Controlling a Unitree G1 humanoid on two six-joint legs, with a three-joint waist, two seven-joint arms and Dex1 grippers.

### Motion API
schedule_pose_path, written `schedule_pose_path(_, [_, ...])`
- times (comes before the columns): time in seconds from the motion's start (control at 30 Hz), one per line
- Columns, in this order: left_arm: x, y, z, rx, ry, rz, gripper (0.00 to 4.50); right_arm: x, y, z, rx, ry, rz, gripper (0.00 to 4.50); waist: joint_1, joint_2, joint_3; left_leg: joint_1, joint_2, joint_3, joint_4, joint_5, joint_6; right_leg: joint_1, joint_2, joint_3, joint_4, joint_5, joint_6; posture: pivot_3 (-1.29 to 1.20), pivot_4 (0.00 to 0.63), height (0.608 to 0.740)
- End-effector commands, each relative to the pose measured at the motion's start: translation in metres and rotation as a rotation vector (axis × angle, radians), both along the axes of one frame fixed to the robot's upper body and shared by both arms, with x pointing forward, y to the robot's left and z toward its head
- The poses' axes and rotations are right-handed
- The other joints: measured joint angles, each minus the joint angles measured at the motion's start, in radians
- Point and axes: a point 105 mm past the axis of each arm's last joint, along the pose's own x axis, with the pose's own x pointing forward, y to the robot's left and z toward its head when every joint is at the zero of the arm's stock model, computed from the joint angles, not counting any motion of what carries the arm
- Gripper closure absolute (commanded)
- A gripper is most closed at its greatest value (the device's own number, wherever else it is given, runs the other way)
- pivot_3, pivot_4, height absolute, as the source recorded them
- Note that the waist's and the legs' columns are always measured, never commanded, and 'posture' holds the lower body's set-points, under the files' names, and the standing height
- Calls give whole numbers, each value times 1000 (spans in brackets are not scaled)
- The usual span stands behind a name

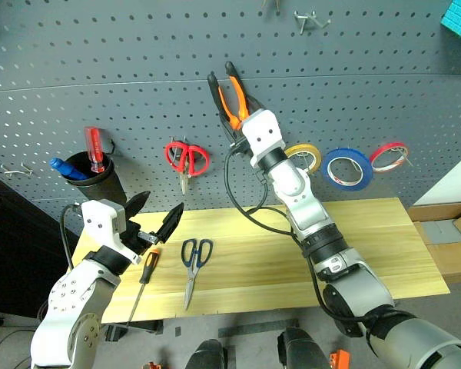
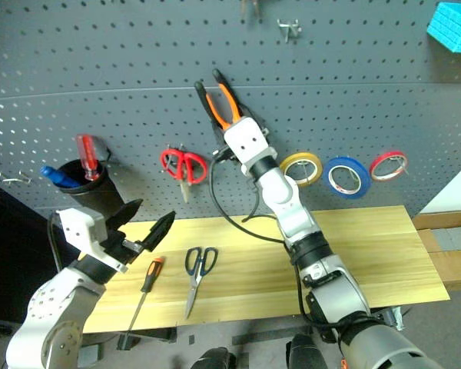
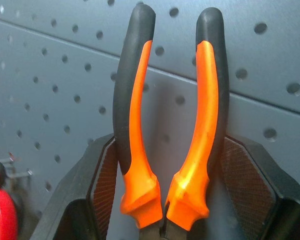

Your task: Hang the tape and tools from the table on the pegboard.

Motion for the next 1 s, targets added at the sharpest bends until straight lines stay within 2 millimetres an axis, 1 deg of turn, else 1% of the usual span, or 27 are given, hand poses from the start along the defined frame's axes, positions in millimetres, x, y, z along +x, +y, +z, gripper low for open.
schedule_pose_path(0.03, [0,0,6,14,-26,1,0,-6,0,4,16,-33,3,1695,0,0,0,0,0,0,0,0,0,0,0,0,0,0,0,78,179,740])
schedule_pose_path(0.13, [2,2,2,12,-9,22,0,-5,2,-10,-21,10,6,1695,0,0,0,0,0,0,0,0,0,0,0,0,0,0,0,74,179,740])
schedule_pose_path(0.2, [6,7,-4,32,17,57,0,-3,3,-19,-40,51,0,1695,-1,0,0,0,0,0,0,0,0,0,0,0,0,0,0,68,179,740])
schedule_pose_path(0.3, [8,9,-10,39,42,79,0,2,-1,-27,-50,106,-26,1695,-3,0,0,0,0,0,0,0,0,0,0,0,0,0,0,68,179,740])
schedule_pose_path(0.37, [10,11,-17,50,86,94,0,5,-6,-30,-61,133,-44,954,-2,0,0,1,0,0,1,0,0,0,0,0,1,0,0,68,179,740])
schedule_pose_path(0.43, [12,13,-25,61,132,107,0,6,-11,-33,-77,156,-54,405,-1,0,0,1,0,-1,1,1,-1,1,0,0,1,0,0,59,177,740])
schedule_pose_path(0.47, [12,13,-29,69,154,102,0,7,-14,-35,-84,180,-50,31,-1,0,0,1,0,-1,1,1,-1,1,0,0,2,0,-1,59,177,740])
schedule_pose_path(0.57, [9,11,-38,71,208,83,0,2,-23,-47,-153,279,1,8,1,0,0,1,0,-1,1,2,-1,1,0,-1,2,1,-2,50,181,740])
schedule_pose_path(0.63, [5,8,-46,74,247,68,0,-9,-30,-59,-207,360,68,8,3,0,0,1,0,-2,1,2,-1,2,0,-2,2,1,-2,50,181,740])
schedule_pose_path(0.7, [1,5,-55,79,292,57,0,-26,-38,-72,-269,436,146,8,4,0,0,0,0,-2,0,2,-1,2,0,-3,1,1,-2,50,181,740])
schedule_pose_path(0.8, [-4,3,-64,85,333,68,0,-45,-52,-87,-335,524,199,8,3,0,0,-1,0,-3,-2,2,-1,1,0,-2,-2,1,-2,50,181,740])
schedule_pose_path(0.87, [-7,0,-76,96,390,90,0,-64,-60,-100,-381,622,276,8,0,-1,3,-1,0,-3,-2,2,-1,1,0,-2,-3,1,-2,39,192,740])
schedule_pose_path(0.9, [-8,-2,-81,101,424,96,0,-76,-62,-107,-410,671,330,8,0,0,3,-1,0,-3,-2,2,0,1,0,-1,-3,1,-2,35,192,740])
schedule_pose_path(1.0, [-12,-7,-96,106,513,108,0,-101,-67,-119,-471,773,423,8,1,-2,7,-1,1,-3,-2,2,0,2,0,-2,-3,1,-2,27,194,740])
